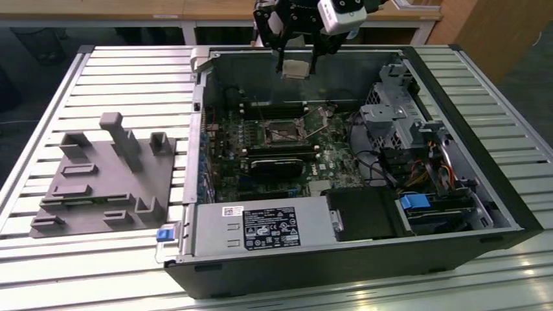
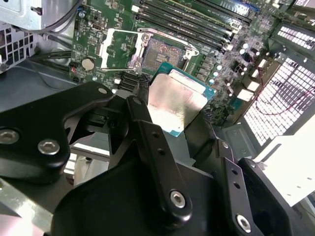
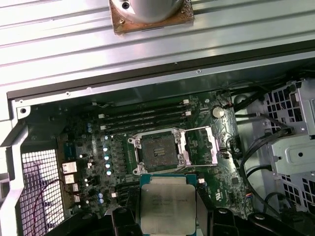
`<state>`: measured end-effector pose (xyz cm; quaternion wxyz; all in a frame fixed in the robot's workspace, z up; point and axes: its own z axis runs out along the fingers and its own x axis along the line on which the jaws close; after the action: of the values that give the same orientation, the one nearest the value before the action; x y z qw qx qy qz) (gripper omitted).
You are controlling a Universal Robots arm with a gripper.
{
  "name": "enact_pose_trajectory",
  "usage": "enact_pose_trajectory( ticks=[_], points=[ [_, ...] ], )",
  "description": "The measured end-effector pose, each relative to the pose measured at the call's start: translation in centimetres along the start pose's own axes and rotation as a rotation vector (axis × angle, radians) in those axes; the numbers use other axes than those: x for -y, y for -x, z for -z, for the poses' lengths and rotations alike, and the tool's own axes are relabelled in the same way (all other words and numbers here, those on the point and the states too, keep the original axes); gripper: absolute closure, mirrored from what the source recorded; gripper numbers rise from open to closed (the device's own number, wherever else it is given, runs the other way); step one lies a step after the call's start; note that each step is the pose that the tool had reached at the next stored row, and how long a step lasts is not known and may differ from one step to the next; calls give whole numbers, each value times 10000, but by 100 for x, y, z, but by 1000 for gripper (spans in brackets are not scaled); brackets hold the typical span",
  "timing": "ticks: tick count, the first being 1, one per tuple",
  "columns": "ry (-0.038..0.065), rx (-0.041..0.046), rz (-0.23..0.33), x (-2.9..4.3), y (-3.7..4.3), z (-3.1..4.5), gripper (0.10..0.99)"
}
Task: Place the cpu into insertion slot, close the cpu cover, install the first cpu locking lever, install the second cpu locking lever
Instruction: 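Place the cpu into insertion slot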
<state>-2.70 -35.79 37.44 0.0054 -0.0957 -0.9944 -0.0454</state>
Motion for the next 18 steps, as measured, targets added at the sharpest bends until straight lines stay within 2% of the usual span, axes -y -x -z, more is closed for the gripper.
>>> enact_pose_trajectory(
  ticks=[18],
  points=[
    [6, 27, -297, 0, -1, 0, 545]
  ],
)
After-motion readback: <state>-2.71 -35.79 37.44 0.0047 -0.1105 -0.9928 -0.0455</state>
